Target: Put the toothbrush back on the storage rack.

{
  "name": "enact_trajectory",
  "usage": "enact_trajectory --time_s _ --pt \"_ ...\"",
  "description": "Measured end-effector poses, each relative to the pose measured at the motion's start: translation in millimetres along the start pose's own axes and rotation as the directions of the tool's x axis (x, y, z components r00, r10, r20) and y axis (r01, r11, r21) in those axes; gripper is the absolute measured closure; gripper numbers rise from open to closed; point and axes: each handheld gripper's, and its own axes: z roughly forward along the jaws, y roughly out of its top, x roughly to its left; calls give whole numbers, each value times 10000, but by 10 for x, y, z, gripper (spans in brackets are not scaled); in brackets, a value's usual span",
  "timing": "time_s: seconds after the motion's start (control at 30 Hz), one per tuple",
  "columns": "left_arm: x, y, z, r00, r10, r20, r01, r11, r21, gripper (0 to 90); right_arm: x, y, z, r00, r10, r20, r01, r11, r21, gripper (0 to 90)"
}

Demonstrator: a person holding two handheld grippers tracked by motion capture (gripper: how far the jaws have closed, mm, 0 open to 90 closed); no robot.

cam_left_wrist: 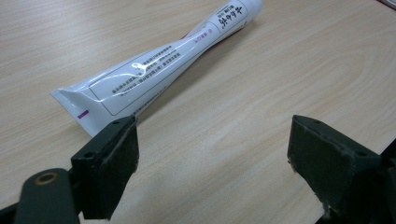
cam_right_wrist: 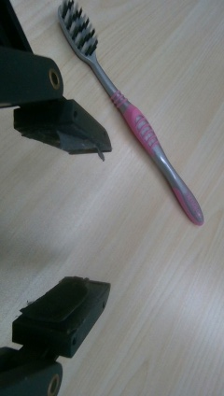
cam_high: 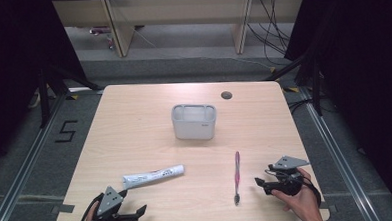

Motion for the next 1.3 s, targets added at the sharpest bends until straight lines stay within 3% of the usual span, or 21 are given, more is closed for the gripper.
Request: enact_trajectory --time_s 0.1,0.2,0.23,0.3,0.4,0.5,0.53,0.57,0.6,0.63,0.7,0.73,0.9,1.03,1.1,1.13,1.17,1.27,1.3 --pt "3 -1 -2 10000 50 9 -50 10000 66 161 39 4 -10 9993 362 -109 -360 9992 153 284" --pt "5 -1 -6 10000 63 18 -63 10000 75 161 8 25 -10 9992 -403 -42 403 9992 29 287" --pt "1 -2 -5 10000 10 16 -10 10000 37 161 24 32 -21 9996 -265 -126 268 9993 243 291" --pt "4 -1 -7 10000 47 13 -47 10000 53 161 19 51 -15 9964 -840 -117 841 9964 85 303" --pt "1 -3 -6 10000 47 -1 -47 10000 88 161 35 61 -12 9965 -804 -220 806 9967 76 306" --pt "4 1 -7 10000 64 6 -64 10000 60 160 40 81 -12 9942 -1056 -225 1057 9944 6 321" --pt "1 -1 2 10000 25 -66 -25 10000 14 161 58 88 -23 9962 -819 -282 825 9964 199 334" --pt "-3 0 -5 10000 40 -10 -40 9999 108 161 52 97 -15 9936 -1072 -348 1074 9942 26 346" --pt "-5 -2 -1 10000 9 -12 -8 10000 79 161 74 106 -26 9941 -1000 -409 1006 9948 133 359" --pt "-5 -1 -2 10000 18 -16 -18 10000 82 161 60 121 -20 9903 -1351 -330 1348 9908 -105 367" --pt "-3 -1 -1 10000 9 -6 -9 10000 82 161 85 154 -24 9838 -1692 -599 1697 9855 26 367" --pt "-2 -3 0 10000 8 -6 -8 10000 89 161 85 154 -24 9838 -1692 -599 1697 9855 26 367" --pt "0 0 0 10000 28 -22 -28 10000 88 161 103 197 -41 9658 -2514 -630 2531 9672 218 366" --pt "-15 0 18 9998 -172 -24 172 9998 -91 161 113 210 -44 9580 -2778 -707 2805 9594 307 366" --pt "-16 -1 20 9999 -159 -56 158 9999 -66 161 98 232 -46 9490 -3065 -734 3094 9504 314 366" --pt "-9 1 16 9999 -82 -60 82 10000 1 161 100 237 -54 9504 -3022 -735 3051 9518 327 366" --pt "-13 3 20 9999 -122 -68 121 9999 -61 161 99 253 -55 9420 -3252 -836 3292 9434 394 367" --pt "-16 2 39 9998 -211 -7 211 9997 -117 161 107 264 -55 9378 -3366 -853 3418 9382 549 366" --pt "-1 9 21 10000 66 -33 -65 9999 159 161 115 282 -42 9288 -3606 -856 3660 9287 588 366"
